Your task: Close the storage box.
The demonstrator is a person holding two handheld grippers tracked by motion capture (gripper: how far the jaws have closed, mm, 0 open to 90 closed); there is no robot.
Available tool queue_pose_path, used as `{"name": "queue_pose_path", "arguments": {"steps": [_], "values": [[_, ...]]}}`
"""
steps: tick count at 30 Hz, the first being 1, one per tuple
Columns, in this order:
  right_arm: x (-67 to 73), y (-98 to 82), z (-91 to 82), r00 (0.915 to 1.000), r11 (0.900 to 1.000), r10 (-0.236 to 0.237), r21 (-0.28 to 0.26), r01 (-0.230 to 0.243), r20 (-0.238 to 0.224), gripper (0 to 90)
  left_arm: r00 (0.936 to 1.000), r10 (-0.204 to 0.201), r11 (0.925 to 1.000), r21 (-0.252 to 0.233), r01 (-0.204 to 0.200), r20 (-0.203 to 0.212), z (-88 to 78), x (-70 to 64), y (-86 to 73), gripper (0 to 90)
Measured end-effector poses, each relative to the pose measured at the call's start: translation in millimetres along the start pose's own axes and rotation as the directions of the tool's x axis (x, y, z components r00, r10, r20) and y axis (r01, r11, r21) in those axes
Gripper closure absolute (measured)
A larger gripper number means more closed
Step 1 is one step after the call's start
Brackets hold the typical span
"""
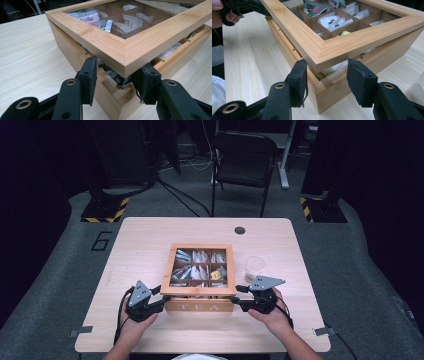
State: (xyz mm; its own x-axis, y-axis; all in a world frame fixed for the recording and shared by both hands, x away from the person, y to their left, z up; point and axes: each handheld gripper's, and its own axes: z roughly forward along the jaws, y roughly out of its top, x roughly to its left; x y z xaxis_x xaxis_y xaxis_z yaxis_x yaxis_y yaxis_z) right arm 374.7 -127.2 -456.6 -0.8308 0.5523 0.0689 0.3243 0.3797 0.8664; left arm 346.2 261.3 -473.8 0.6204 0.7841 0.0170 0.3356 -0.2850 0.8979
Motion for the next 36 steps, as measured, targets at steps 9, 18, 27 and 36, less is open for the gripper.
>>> {"name": "queue_pose_path", "arguments": {"steps": [9, 18, 27, 36], "values": [[0.8, -1.1, 0.3, 1.0000, 1.000, -0.001, 0.017, 0.001, 0.000, 50.6, 1.0000, 0.006, 0.9999, 0.009, -0.006, 0.008, -1.0, -3.9, -1.3, 55.0], [2.0, -0.8, -4.2, 0.9999, 1.000, 0.008, -0.001, -0.008, -0.010, 50.5, 0.9999, -0.006, 0.9988, 0.048, 0.006, 0.010, -6.1, -7.1, -4.5, 52.7], [-3.9, -1.1, -11.5, 0.9994, 0.999, 0.034, -0.024, -0.034, 0.005, 50.4, 1.0000, -0.008, 0.9999, 0.013, 0.008, 0.004, -20.3, -8.2, -5.4, 50.1], [-5.8, -2.5, -16.1, 0.9985, 0.998, 0.050, -0.028, -0.049, 0.022, 49.8, 0.9990, -0.045, 0.9990, 0.008, 0.045, -0.007, -25.4, 1.7, -4.5, 49.4]]}}
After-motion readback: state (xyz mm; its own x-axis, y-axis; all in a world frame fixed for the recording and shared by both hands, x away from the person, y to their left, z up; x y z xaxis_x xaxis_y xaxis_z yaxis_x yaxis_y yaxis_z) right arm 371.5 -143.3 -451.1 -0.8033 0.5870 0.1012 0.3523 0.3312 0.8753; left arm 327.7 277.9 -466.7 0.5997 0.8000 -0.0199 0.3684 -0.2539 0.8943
